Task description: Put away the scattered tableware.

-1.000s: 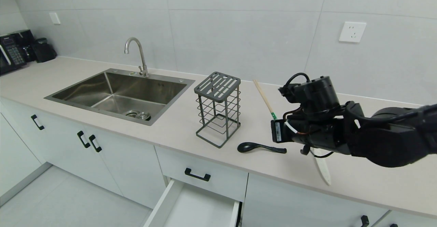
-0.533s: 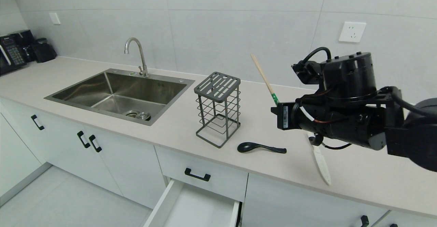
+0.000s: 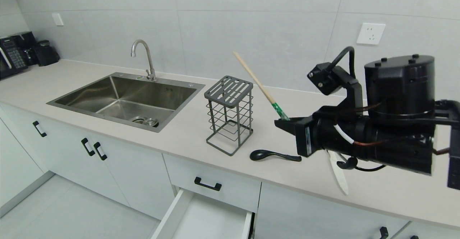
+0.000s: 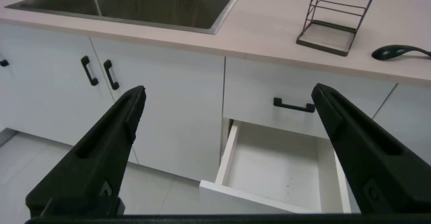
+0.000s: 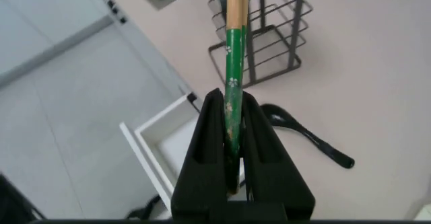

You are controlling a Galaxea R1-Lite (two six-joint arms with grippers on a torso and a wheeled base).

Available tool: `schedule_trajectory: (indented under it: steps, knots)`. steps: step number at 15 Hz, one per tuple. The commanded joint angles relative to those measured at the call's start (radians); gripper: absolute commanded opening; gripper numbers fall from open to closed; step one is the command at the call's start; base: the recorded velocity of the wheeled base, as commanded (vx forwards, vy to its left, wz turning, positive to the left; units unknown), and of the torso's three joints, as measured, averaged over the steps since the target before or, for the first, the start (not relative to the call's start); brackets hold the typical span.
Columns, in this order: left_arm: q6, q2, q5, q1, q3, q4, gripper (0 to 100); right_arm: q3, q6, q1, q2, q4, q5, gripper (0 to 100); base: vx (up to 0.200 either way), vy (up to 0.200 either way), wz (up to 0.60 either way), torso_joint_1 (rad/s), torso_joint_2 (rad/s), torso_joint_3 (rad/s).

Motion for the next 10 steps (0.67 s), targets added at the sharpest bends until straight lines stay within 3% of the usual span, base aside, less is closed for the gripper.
schedule_trajectory:
  steps: [1,4,6,10]
  knots:
    - [0.000,0.001,0.000,0.000,0.000,0.000,100,0.101,-0.067,-0.001,-0.060,-0.019,0.065,0,0.000,0.000,0.00,0.000,0.00,0.000]
    - [0.000,0.001,0.000,0.000,0.000,0.000,100,0.171,-0.071,0.014,-0.100,-0.038,0.132,0,0.000,0.000,0.00,0.000,0.00,0.000]
    - [0.000,0.001,0.000,0.000,0.000,0.000,100,0.249,-0.070,0.087,-0.100,-0.089,0.177,0,0.000,0.000,0.00,0.000,0.00,0.000]
    - [0.000,0.001,0.000,0.000,0.000,0.000,100,0.240,-0.068,0.119,-0.041,-0.092,0.186,0,0.000,0.000,0.00,0.000,0.00,0.000]
